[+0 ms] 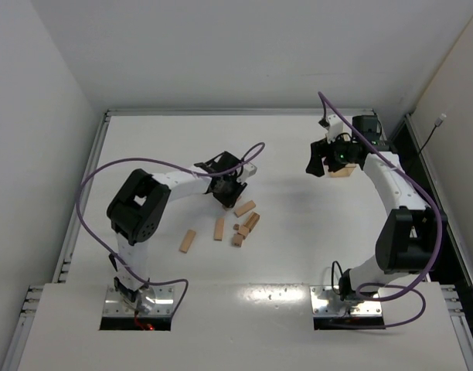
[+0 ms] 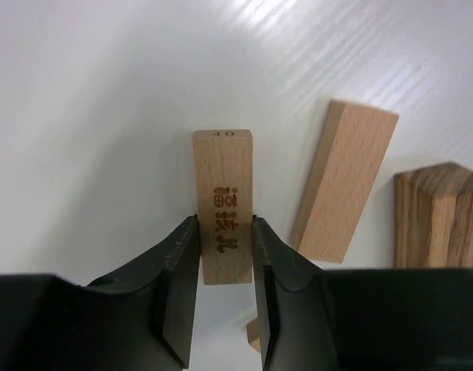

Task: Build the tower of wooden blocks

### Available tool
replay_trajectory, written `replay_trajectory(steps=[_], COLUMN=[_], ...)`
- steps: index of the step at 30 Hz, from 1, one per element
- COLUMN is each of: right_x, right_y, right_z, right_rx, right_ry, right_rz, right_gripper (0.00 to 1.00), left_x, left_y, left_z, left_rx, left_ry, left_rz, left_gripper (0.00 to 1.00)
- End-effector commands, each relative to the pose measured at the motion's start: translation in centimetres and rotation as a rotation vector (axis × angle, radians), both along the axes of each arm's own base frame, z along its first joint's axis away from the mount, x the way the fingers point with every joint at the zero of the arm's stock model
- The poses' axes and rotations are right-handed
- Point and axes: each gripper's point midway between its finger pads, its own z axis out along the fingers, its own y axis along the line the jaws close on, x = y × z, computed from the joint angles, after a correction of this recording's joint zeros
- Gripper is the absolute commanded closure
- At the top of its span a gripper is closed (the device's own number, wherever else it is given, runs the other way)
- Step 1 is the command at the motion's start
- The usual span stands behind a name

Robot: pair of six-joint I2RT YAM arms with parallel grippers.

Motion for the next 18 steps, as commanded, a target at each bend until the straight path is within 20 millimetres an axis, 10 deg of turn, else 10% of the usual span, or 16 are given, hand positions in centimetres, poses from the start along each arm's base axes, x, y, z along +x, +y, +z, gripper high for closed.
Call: replay_trajectory(steps=[1,6,13,18], right_x=[0.6,0.5,0.5,0.4], right_y=[0.6,0.6,0.6,0.8], right_z=[1.1,1.0,1.0,1.0], right_rx=[0.018,0.018,0.012,0.020], right_ry=[-0.039,-0.030,-0.035,-0.035], right_rz=[0.035,0.034,0.042,0.047], right_gripper=[0.29,0.29,0.30,0.30], left_x=[0.6,0.7,-1.4,-2.4], left_y=[-0.8,-1.7,-1.5,-1.7], left_z=[-1.6,-1.5,-1.4,-1.2], left_rx=[0.011,-0.013,-0.026,-0.058], left_ry=[0.015,0.039,0.076,0.095], left_rz=[0.003,-0.015,-0.051,-0.081], left_gripper=[0.79,0.73,0.27,0.18])
